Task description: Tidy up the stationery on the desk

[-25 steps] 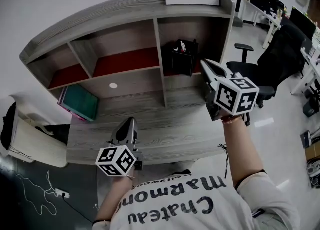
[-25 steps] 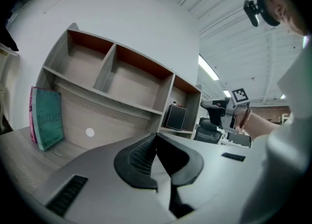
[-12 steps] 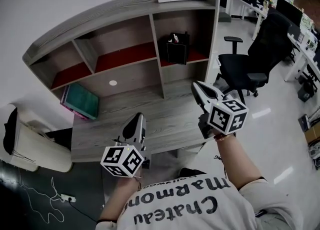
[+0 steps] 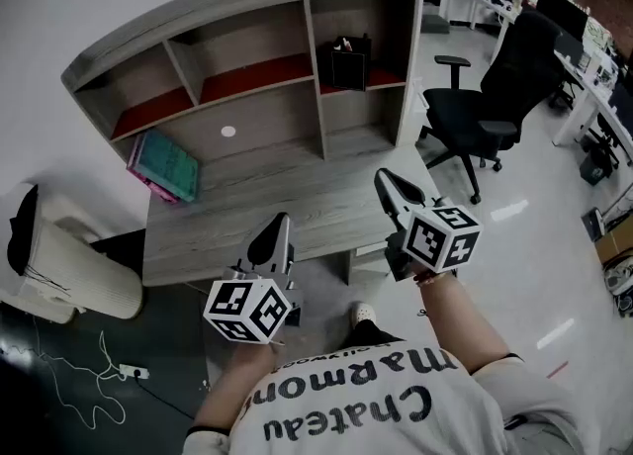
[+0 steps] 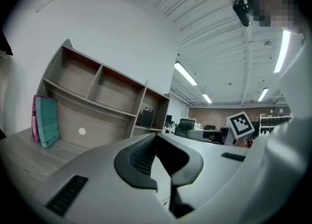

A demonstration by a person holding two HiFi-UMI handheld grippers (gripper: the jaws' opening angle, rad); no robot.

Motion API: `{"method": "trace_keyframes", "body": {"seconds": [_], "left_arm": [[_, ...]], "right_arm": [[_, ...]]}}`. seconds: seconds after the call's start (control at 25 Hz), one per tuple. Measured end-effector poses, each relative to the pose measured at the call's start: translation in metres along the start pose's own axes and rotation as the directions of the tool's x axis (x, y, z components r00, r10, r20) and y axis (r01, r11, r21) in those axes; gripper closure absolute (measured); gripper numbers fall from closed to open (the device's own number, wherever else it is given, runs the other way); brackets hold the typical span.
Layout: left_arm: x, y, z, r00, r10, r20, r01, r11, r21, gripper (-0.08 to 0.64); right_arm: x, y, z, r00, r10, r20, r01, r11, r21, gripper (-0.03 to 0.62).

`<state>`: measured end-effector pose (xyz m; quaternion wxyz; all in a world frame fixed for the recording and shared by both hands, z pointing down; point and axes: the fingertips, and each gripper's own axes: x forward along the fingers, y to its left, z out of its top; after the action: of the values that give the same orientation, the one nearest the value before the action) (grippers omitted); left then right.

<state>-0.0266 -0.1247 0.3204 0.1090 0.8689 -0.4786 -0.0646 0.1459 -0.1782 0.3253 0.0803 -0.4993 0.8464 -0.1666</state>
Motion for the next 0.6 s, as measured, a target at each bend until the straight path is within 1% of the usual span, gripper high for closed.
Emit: {"method": "trace_keyframes", "body": {"seconds": [0.16, 0.44, 0.6], "left_arm": [[-0.023, -0.013, -0.012, 1.0, -0.014, -0.023, 0.014, 1.0, -0.006, 0.545], [-0.051, -0.033, -0.035, 0.998, -0.031, -0.052, 0.029, 0.999, -0.043, 0.545], [-0.062, -0.032, -0.043, 0.998, -0.025, -0.063, 0.021, 0.998, -0.062, 0.545]], "right_arm": [[-0.025, 0.013, -0.019, 1.0, -0.015, -0.014, 0.015, 1.0, 0.012, 0.578], [-0.06, 0.031, -0.047, 0.997, -0.023, -0.068, 0.022, 1.0, -0.017, 0.578], [-0.068, 0.04, -0.062, 0.995, -0.026, -0.099, 0.023, 0.999, -0.026, 0.578]]}}
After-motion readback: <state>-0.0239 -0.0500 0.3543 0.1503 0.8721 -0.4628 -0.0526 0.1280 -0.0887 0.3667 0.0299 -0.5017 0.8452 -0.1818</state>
